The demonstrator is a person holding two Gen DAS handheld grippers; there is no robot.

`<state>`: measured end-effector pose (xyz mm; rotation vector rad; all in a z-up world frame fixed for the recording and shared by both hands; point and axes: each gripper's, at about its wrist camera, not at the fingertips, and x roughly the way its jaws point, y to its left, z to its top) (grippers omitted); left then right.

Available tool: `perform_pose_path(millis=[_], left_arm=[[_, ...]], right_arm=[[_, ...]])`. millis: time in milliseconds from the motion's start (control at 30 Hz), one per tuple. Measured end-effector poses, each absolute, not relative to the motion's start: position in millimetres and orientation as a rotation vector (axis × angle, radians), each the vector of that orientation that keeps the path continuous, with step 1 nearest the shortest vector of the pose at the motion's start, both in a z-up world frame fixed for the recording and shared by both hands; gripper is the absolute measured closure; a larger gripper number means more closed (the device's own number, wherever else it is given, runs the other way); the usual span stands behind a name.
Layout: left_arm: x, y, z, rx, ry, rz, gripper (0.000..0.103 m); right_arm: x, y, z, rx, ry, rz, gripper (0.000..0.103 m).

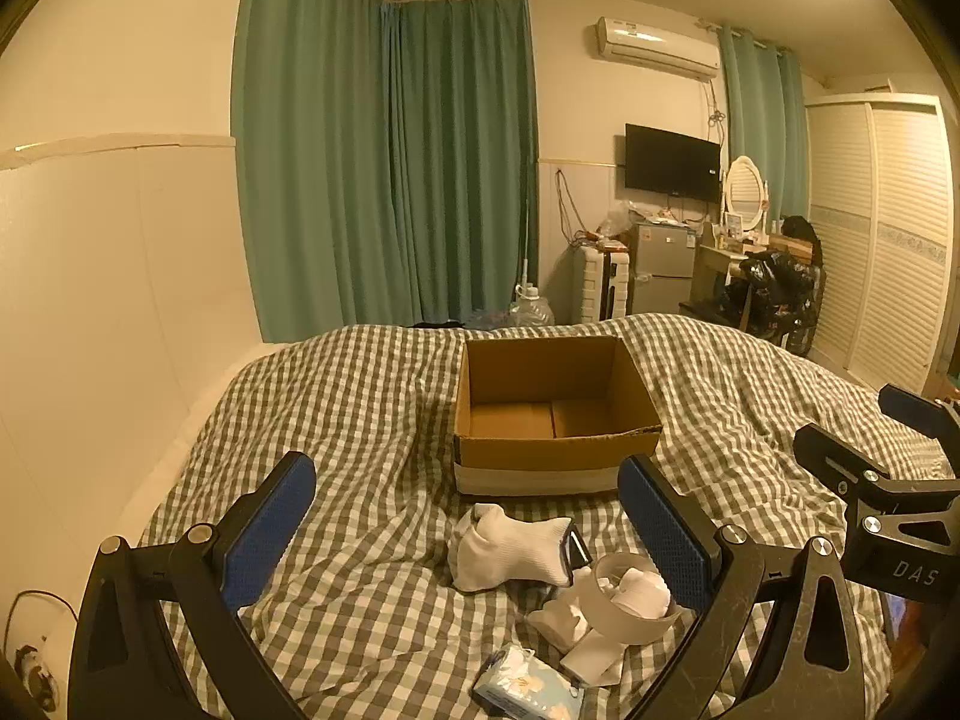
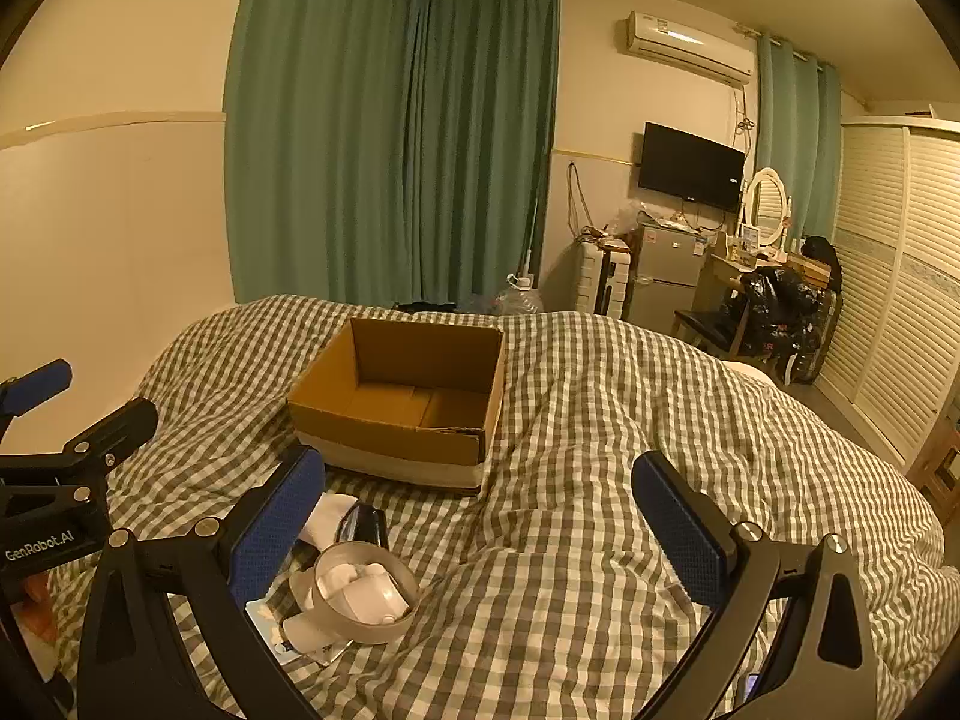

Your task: Organize objects

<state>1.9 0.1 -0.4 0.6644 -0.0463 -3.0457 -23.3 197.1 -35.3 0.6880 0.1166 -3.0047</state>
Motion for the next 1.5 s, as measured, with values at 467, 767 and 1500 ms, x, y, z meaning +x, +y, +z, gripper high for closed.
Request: perform_pose_path(millis=[467, 767, 1500], left_arm=[[2.4, -4.9, 1.6, 0.638, -0.043, -3.052, 0.0], [3.2, -5.3, 0.8, 0.658, -0.05, -3.08, 0.0], [6.6, -3.8, 0.1, 0.666, -0.056, -3.071, 0.0]], right_arm=[[-22.3, 190.2, -37.6, 0.687, 0.139, -2.992, 0.0], [-23.2, 188.7, -38.8, 0.691, 0.14, -2.98, 0.0], [-21.9, 184.1, -42.2, 0.699, 0.146, -2.961, 0.0]])
